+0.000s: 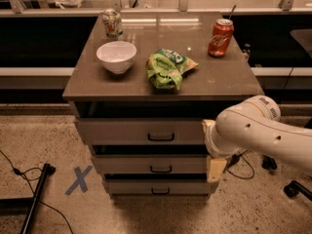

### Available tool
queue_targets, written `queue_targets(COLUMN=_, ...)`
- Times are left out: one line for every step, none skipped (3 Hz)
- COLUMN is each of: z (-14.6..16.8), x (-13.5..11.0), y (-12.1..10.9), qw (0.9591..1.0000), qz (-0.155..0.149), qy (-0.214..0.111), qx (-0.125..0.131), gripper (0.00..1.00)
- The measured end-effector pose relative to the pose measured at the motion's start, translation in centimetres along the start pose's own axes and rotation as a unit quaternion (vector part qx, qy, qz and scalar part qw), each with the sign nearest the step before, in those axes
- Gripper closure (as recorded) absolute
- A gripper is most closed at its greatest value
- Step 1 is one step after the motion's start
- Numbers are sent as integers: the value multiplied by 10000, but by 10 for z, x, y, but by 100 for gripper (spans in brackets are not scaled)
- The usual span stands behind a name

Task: Open top drawer

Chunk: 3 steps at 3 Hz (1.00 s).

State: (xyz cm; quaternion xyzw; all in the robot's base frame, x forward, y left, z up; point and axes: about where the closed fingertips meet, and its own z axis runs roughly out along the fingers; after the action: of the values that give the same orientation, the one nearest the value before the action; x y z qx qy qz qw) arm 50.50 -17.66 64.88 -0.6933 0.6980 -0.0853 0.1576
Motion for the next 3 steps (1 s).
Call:
queue_targets(z=0, x=12, y=-23, qw=9998, qz=129, qy=-48, qx=135, gripper=0)
queue_targets(z=-1, x=13, y=-25, qw=9998, qz=142, qy=-53, qx=152, gripper=0)
queue_targets(z=-32, x=29, y=-38, qw=9992, qz=125, qy=-30, qx=385, gripper=0)
